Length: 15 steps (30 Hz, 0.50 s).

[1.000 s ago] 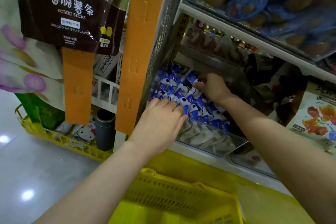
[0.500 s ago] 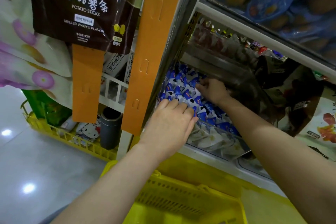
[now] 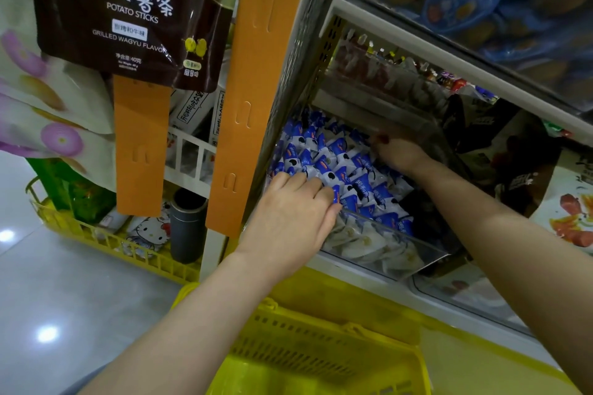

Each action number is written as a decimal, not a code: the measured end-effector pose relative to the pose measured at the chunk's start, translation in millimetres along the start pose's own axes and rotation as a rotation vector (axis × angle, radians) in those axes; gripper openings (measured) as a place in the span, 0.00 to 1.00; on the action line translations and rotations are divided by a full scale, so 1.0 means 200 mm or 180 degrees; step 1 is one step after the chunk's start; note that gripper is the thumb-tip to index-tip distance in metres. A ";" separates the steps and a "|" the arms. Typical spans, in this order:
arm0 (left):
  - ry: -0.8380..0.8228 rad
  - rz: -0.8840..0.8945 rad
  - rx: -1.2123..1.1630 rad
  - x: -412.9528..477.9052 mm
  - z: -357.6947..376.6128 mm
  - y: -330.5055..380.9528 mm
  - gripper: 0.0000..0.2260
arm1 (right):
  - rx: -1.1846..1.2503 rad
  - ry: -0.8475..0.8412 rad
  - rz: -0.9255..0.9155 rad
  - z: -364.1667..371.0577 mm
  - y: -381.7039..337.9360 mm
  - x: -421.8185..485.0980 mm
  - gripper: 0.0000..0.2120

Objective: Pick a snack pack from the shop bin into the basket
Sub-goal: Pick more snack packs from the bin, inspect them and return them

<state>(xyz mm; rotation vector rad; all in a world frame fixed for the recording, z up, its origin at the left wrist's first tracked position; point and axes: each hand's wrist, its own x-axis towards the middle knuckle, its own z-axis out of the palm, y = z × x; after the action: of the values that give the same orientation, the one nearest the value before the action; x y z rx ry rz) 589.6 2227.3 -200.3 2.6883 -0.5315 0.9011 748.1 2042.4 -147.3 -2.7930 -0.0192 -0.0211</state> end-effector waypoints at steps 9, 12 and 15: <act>-0.0040 -0.0024 -0.0084 -0.01 -0.01 0.00 0.19 | -0.0273 -0.0388 0.0227 0.12 -0.05 0.04 0.19; -0.0057 -0.0024 -0.0082 0.00 -0.02 0.01 0.19 | -0.0257 -0.0133 0.0257 0.13 -0.06 0.04 0.12; -0.0122 -0.0031 -0.0077 0.00 -0.02 0.01 0.18 | -0.0142 0.0281 0.0167 0.11 -0.05 -0.01 0.10</act>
<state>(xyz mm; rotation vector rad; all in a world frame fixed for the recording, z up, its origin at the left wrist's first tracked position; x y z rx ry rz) 586.2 2227.4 -196.8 2.6890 -0.5333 0.8365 747.1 2059.0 -165.1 -2.8330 0.0770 -0.1336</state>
